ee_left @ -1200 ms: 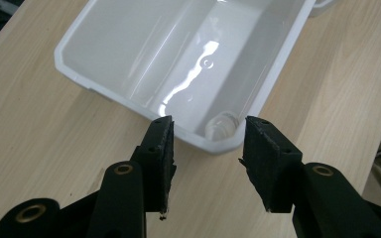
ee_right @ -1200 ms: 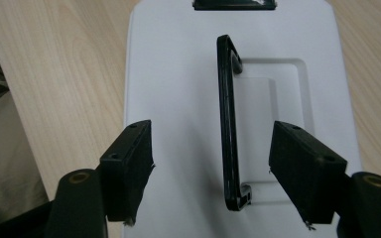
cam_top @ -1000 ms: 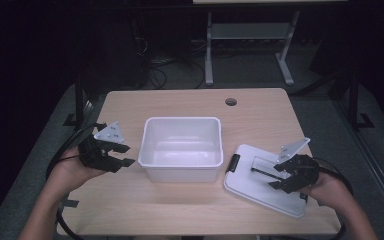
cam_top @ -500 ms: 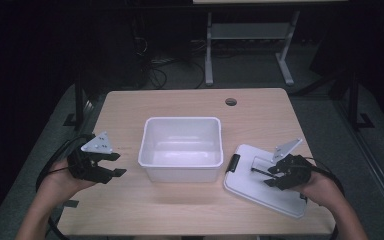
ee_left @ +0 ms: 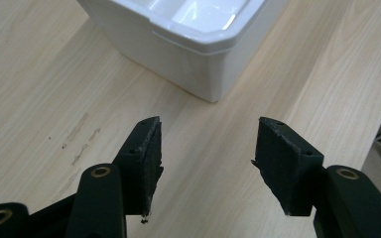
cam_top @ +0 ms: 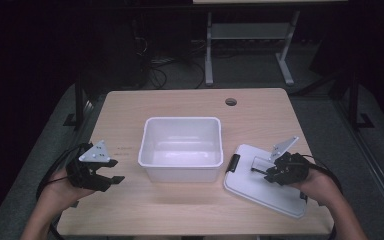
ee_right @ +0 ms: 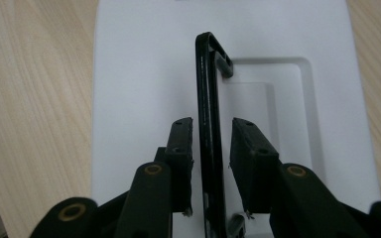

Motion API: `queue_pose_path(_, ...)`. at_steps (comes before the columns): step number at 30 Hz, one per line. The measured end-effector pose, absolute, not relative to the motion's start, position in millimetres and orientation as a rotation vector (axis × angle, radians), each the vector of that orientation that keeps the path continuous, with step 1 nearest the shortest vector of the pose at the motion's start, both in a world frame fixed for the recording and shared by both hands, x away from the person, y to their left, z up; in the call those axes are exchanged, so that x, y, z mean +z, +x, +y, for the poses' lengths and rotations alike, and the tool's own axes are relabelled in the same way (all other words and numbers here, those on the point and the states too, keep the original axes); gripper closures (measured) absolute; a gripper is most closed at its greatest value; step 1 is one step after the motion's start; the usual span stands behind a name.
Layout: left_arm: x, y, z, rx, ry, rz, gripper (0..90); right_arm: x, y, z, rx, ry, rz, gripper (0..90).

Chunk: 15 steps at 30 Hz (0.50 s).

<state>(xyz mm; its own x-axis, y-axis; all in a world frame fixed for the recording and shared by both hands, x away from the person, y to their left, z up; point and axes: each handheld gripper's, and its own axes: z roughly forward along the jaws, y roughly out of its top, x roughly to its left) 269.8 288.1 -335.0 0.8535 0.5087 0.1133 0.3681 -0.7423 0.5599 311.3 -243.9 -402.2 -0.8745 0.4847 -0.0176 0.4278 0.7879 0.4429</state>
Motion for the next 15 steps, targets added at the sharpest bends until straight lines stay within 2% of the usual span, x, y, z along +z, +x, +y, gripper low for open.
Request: queue_pose_path(15, -360.2, 268.8, 291.8, 0.336, 2.460, 0.655, 41.9, -397.0, 322.2, -249.2, 0.654, 0.766, 2.823, 73.3)
